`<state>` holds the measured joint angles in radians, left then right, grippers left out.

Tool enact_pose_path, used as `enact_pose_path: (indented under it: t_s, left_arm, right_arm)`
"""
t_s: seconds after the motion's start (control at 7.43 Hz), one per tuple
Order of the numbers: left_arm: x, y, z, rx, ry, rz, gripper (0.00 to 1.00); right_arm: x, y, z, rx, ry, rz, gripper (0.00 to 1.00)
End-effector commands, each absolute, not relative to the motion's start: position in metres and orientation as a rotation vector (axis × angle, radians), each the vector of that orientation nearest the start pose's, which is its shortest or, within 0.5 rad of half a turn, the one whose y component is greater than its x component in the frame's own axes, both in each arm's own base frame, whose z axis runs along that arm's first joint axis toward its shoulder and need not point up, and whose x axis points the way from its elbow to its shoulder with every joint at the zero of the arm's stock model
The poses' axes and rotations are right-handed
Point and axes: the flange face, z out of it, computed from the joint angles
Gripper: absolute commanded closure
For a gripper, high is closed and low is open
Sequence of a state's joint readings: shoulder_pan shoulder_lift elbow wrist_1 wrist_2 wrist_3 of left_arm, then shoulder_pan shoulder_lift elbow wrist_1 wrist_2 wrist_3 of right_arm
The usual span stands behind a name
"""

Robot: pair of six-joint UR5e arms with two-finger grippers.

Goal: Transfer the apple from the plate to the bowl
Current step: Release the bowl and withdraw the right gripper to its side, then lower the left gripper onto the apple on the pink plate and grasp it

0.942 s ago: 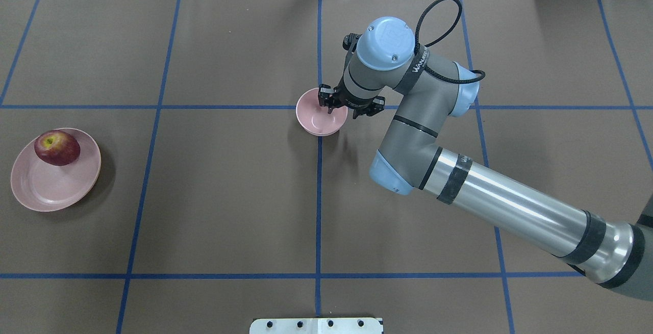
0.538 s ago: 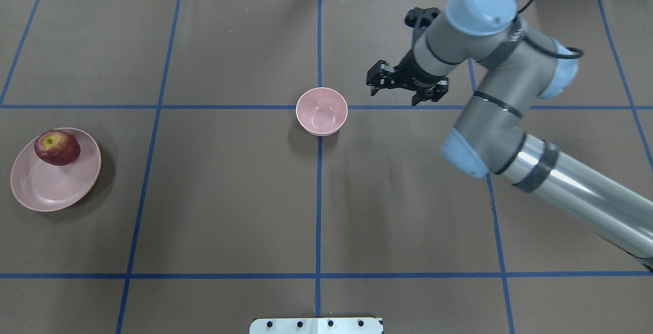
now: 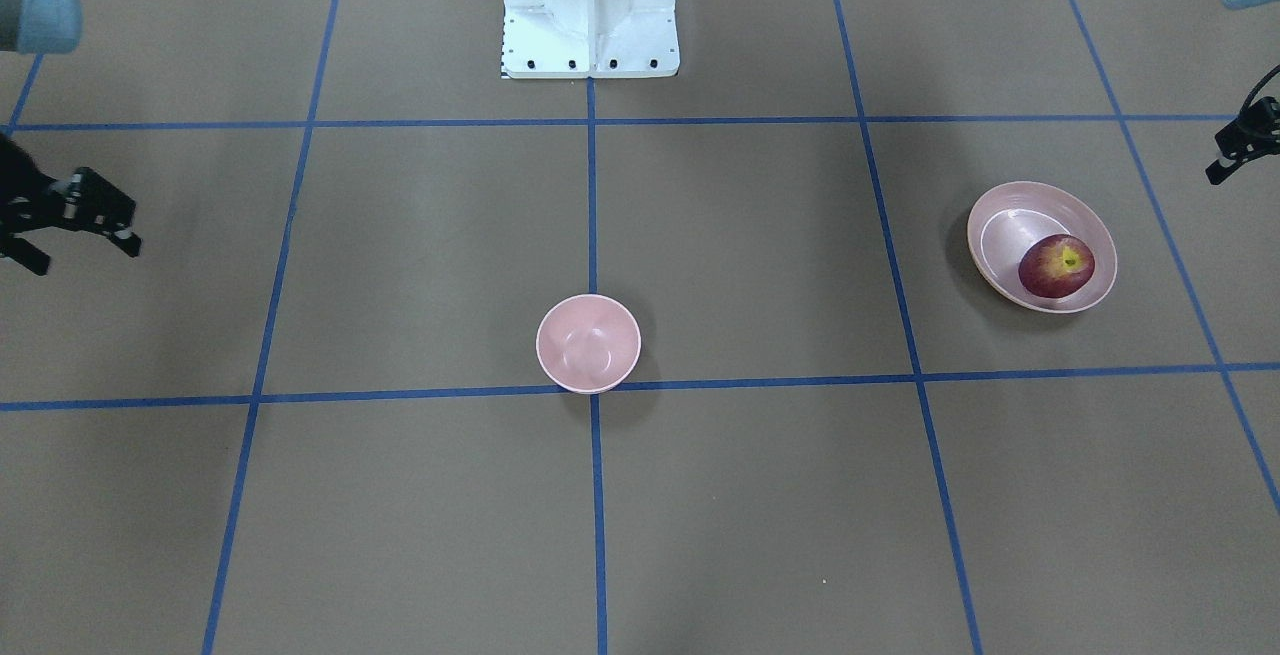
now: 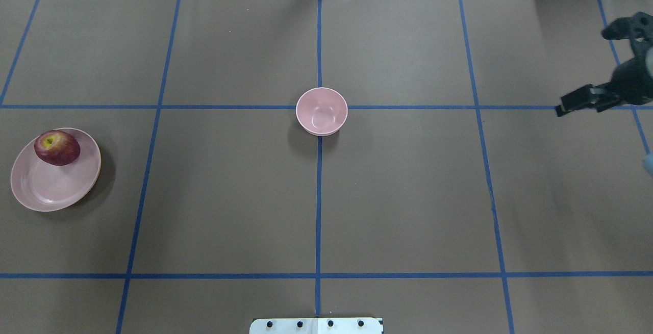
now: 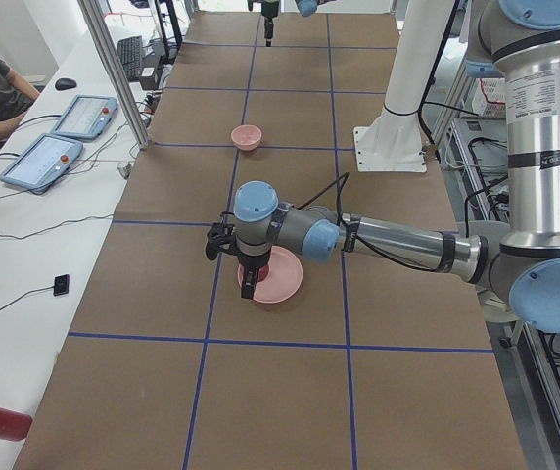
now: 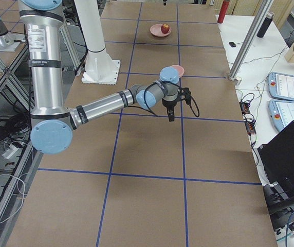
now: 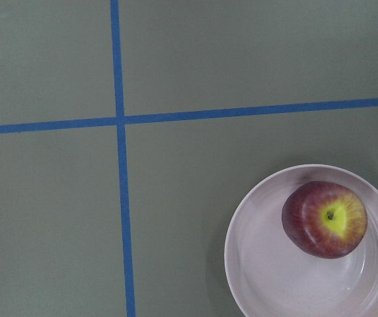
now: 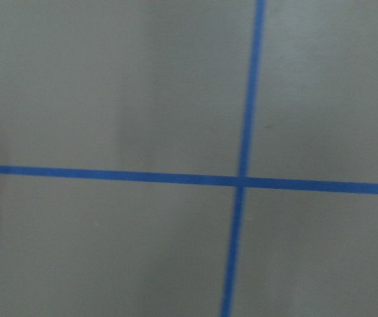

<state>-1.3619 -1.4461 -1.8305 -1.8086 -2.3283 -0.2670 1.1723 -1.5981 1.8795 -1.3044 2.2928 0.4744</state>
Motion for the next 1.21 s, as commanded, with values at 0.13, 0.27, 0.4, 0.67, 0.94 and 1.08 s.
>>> enact_pose_path:
  t_s: [0.13,0.27,0.4,0.67,0.94,1.08]
  left_arm:
    - [0.068,-0.485,0.556,0.167,0.843,0.054,0.02]
    - [0.107,-0.487,0.545,0.107,0.856,0.016,0.02]
    - [0.111,-0.486,0.542,0.103,0.862,0.006,0.02]
    - [0.111,-0.486,0.542,0.103,0.862,0.006,0.02]
    - [0.121,-0.484,0.541,0.095,0.863,0.026,0.02]
    - [0.126,-0.484,0.544,0.089,0.861,0.032,0.02]
  right_arm:
    - [-0.051,-0.446,0.557,0.176,-0.844,-0.162,0.00]
    - [-0.049,-0.445,0.557,0.167,-0.861,-0.155,0.00]
    - [-0.052,-0.445,0.550,0.136,-0.934,-0.138,0.00]
    - [-0.049,-0.439,0.552,0.124,-0.961,-0.129,0.00]
    - [-0.044,-0.429,0.559,0.127,-0.976,-0.122,0.00]
    - [-0.042,-0.429,0.556,0.139,-0.975,-0.127,0.00]
